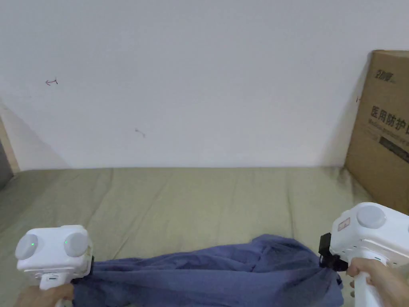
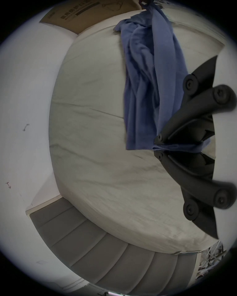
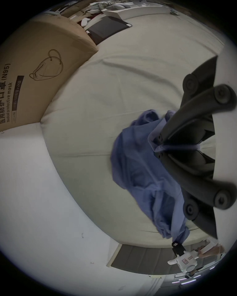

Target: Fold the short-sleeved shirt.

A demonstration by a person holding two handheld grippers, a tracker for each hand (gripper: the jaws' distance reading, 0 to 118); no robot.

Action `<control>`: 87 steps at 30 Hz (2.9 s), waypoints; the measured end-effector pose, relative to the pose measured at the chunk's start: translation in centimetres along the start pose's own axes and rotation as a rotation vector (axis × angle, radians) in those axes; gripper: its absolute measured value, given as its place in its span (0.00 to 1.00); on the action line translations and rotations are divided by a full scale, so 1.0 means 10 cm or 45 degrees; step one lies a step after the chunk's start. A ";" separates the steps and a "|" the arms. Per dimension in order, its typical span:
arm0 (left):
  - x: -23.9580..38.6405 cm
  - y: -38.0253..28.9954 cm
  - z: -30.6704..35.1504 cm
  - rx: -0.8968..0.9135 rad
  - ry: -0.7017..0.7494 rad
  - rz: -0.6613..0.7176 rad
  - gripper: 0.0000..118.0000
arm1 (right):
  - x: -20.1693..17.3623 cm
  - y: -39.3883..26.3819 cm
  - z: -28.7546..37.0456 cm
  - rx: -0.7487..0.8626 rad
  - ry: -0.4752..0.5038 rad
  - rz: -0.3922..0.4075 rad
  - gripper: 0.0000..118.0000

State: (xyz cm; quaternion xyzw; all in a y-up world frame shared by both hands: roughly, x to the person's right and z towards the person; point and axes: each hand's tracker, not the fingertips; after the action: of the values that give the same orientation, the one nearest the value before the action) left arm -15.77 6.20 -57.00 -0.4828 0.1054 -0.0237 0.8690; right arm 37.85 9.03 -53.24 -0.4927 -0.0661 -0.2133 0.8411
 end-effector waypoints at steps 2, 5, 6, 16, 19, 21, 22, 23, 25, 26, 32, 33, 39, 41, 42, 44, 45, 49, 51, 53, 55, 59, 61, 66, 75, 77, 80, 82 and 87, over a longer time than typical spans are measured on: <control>-0.12 -0.14 0.20 0.047 -0.066 0.044 0.04 | 0.09 -0.16 0.21 0.031 0.028 0.010 0.03; -0.27 -0.49 0.63 0.108 -0.084 -0.023 0.04 | 0.27 -0.48 0.60 0.053 0.105 -0.053 0.03; -0.32 -0.60 0.76 0.116 -0.072 -0.054 0.04 | 0.32 -0.61 0.73 0.057 0.112 -0.028 0.03; -0.83 -2.61 1.96 0.159 -0.002 -0.155 0.04 | 0.76 -2.72 1.85 0.047 0.109 0.132 0.03; -0.97 -3.09 2.13 0.124 -0.017 -0.128 0.04 | 0.86 -3.29 1.97 -0.005 0.078 0.197 0.03; -1.02 -3.36 2.22 0.133 -0.013 -0.144 0.04 | 0.92 -3.57 2.02 -0.027 0.056 0.223 0.03; -1.04 -3.48 2.26 0.132 0.009 -0.149 0.04 | 0.96 -3.68 2.04 -0.035 0.046 0.227 0.03; -1.10 -3.55 2.19 0.117 0.025 -0.157 0.04 | 1.00 -3.79 2.05 -0.045 0.044 0.215 0.03; -1.17 -3.69 2.17 0.099 0.019 -0.160 0.04 | 1.10 -3.91 2.04 -0.055 0.057 0.171 0.03; -1.21 -3.75 2.15 0.094 0.004 -0.146 0.04 | 1.13 -3.96 2.01 -0.070 0.045 0.145 0.03; -1.25 -3.88 2.02 0.058 0.012 -0.007 0.49 | 1.16 -4.05 1.99 0.003 0.068 0.160 0.19; -1.28 -3.90 2.05 0.053 0.006 0.015 0.58 | 1.15 -4.06 2.03 0.028 0.033 0.172 0.41; -1.47 -4.21 2.59 0.145 -0.154 0.285 0.60 | 1.22 -4.19 2.35 0.121 0.013 0.164 0.72; -1.50 -4.37 2.77 0.191 -0.215 0.346 0.33 | 1.23 -4.28 2.52 0.212 0.048 0.189 0.65; -1.49 -4.43 2.82 0.194 -0.221 0.339 0.11 | 1.23 -4.33 2.57 0.252 0.027 0.206 0.51; -1.44 -4.53 2.89 0.195 -0.157 0.295 0.00 | 1.20 -4.42 2.61 0.296 -0.023 0.250 0.04; -1.41 -4.55 2.90 0.198 -0.134 0.276 0.00 | 1.18 -4.46 2.58 0.264 -0.061 0.256 0.04; -1.32 -4.52 2.80 0.193 -0.109 0.196 0.00 | 1.21 -4.55 2.40 0.165 -0.016 0.228 0.04; -1.33 -4.43 2.69 0.188 -0.117 0.197 0.12 | 1.20 -4.58 2.31 0.137 -0.017 0.216 0.04; -1.32 -4.33 2.51 0.180 -0.129 0.180 0.64 | 1.19 -4.60 2.25 0.114 0.002 0.203 0.04; -1.32 -4.25 2.31 0.158 -0.123 0.179 0.75 | 1.16 -4.60 2.20 0.099 0.012 0.205 0.04; -1.41 -4.18 1.91 0.073 -0.124 0.252 0.74 | 1.10 -4.56 2.11 0.060 -0.009 0.237 0.04; -1.43 -4.17 1.79 0.054 -0.142 0.281 0.66 | 1.10 -4.53 2.07 0.049 -0.011 0.237 0.04; -1.29 -4.19 1.80 0.048 -0.176 0.187 0.08 | 1.10 -4.45 1.94 0.013 -0.022 0.224 0.05; -1.20 -4.15 1.91 0.060 -0.139 0.151 0.06 | 1.10 -4.39 1.61 -0.121 -0.114 0.328 0.68; -1.22 -4.14 1.92 0.058 -0.142 0.164 0.06 | 1.11 -4.41 1.55 -0.142 -0.125 0.312 0.64; -1.26 -4.14 1.93 0.045 -0.153 0.179 0.06 | 1.12 -4.42 1.64 -0.114 -0.035 0.210 0.14; -1.27 -4.14 1.94 0.044 -0.155 0.181 0.06 | 1.12 -4.42 1.66 -0.118 -0.061 0.225 0.11; -1.24 -4.07 2.06 0.035 -0.149 0.147 0.06 | 1.12 -4.30 1.83 -0.099 0.000 0.111 0.11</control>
State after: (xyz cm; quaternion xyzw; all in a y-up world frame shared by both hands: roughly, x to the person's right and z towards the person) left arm -21.14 3.43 -10.13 -0.4644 0.0818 0.0531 0.8802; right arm 31.57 3.22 -5.95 -0.5275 -0.0362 -0.1788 0.8297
